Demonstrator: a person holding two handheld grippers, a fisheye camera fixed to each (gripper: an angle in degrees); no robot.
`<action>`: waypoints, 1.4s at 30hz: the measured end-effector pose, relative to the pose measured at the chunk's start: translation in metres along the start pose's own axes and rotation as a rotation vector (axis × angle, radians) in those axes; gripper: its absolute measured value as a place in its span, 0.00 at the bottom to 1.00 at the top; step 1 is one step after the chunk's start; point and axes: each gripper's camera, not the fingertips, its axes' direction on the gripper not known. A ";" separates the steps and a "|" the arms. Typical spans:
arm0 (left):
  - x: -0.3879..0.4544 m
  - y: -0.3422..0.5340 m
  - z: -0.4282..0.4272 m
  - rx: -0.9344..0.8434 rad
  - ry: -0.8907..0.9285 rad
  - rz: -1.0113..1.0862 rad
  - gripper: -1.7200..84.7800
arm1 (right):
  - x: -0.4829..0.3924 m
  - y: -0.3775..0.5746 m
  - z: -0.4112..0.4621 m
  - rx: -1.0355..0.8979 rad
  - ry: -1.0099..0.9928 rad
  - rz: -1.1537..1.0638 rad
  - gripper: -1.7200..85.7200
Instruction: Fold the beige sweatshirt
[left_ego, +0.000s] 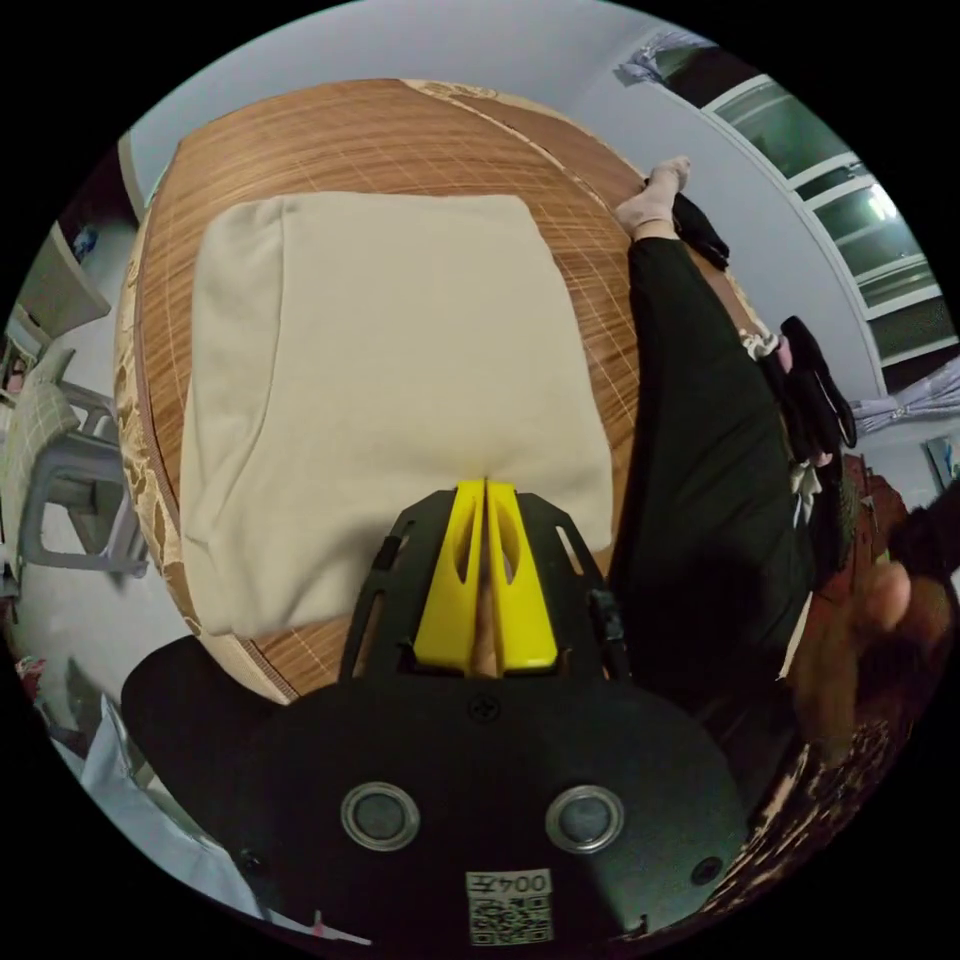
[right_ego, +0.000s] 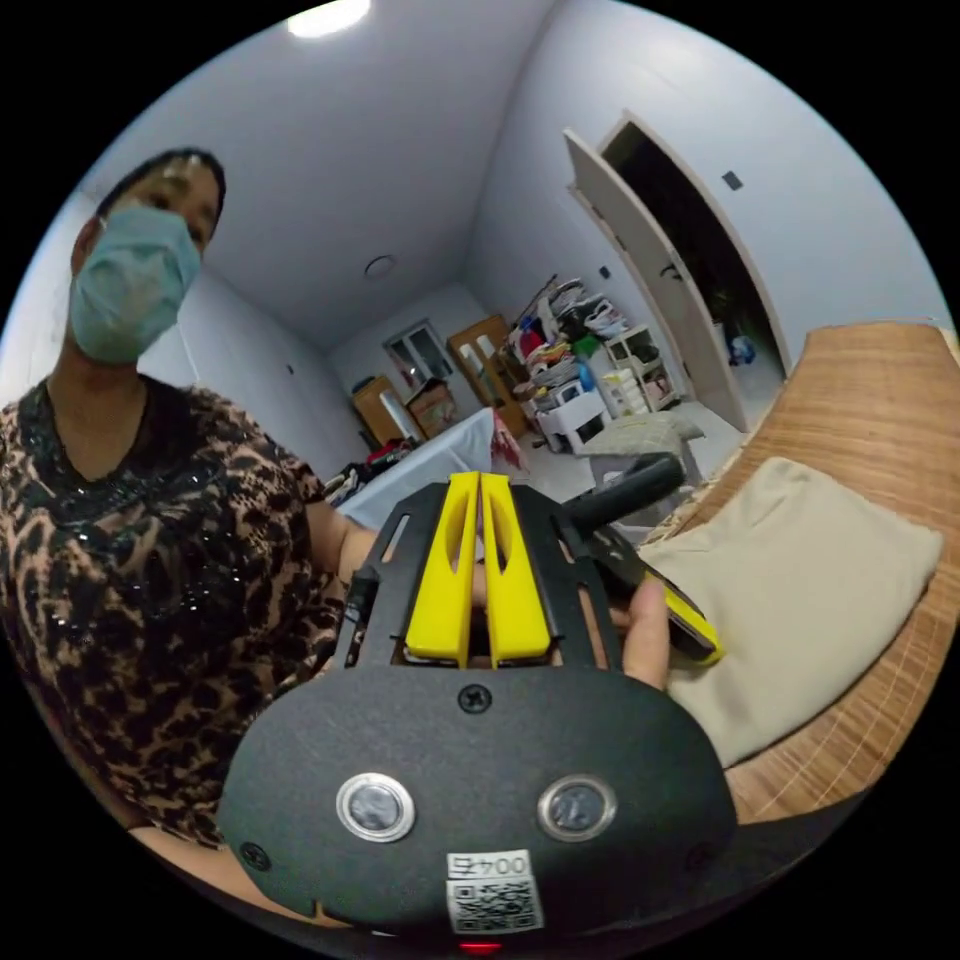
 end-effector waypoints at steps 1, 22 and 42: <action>0.005 -0.004 0.003 -0.011 -0.018 0.009 0.02 | -0.009 0.004 0.009 -0.041 0.012 -0.039 0.01; 0.058 -0.014 0.027 -0.009 -0.119 0.077 0.02 | -0.027 0.029 0.020 -0.154 -0.083 -0.080 0.01; 0.099 0.003 0.039 0.017 -0.198 0.148 0.02 | 0.037 -0.016 -0.031 -0.115 0.129 0.096 0.10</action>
